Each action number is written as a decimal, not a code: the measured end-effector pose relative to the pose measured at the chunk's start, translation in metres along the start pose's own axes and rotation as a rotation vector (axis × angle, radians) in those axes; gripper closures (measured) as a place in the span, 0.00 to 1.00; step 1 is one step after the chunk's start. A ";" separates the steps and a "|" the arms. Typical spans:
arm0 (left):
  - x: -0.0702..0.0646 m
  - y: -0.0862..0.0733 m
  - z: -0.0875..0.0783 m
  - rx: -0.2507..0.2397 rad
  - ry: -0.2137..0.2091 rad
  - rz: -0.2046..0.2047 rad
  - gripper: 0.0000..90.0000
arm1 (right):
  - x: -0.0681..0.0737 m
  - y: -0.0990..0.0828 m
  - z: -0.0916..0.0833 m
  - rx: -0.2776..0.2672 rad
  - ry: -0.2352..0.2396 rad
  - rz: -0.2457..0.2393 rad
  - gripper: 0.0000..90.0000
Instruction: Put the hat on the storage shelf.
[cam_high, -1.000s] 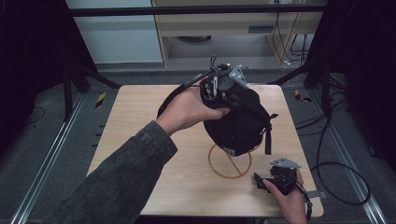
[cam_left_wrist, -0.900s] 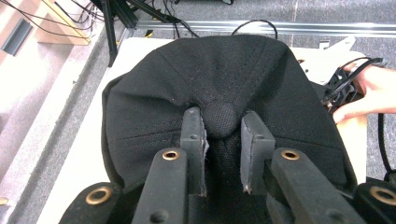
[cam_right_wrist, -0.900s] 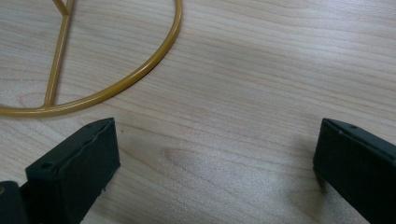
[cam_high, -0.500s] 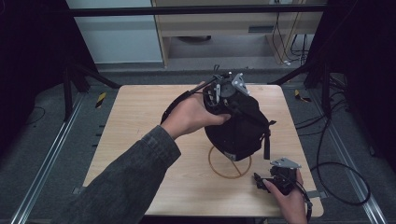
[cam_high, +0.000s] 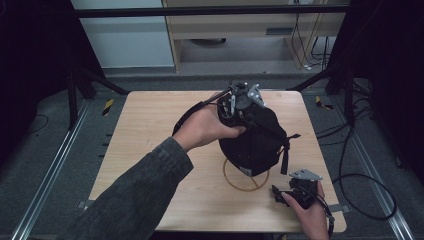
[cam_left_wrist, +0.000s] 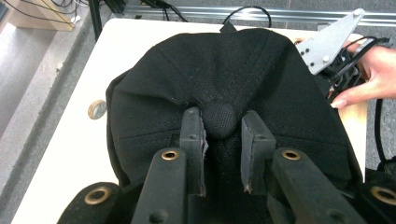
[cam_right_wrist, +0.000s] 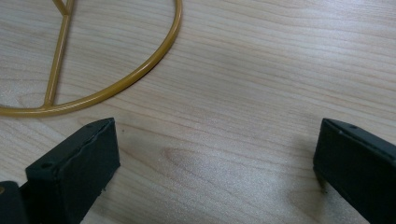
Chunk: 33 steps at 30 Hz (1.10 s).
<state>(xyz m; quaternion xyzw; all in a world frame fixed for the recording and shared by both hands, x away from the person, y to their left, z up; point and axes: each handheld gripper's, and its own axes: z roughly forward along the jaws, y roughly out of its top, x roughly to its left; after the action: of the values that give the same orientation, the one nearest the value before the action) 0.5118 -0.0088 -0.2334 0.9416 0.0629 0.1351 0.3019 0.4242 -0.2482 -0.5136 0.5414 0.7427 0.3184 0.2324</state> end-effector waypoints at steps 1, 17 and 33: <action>0.000 -0.001 0.000 -0.002 -0.004 -0.003 0.82 | 0.000 0.000 0.000 0.000 0.000 0.000 0.01; -0.001 -0.007 0.004 0.001 -0.014 -0.015 0.81 | 0.000 0.000 0.000 0.001 -0.001 0.002 0.01; 0.000 -0.013 0.002 -0.001 -0.006 -0.019 0.79 | 0.000 0.000 0.000 0.000 0.000 0.002 0.01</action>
<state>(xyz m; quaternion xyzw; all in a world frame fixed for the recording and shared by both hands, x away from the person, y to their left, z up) 0.5122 0.0008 -0.2431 0.9413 0.0710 0.1292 0.3037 0.4246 -0.2478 -0.5136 0.5421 0.7422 0.3185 0.2322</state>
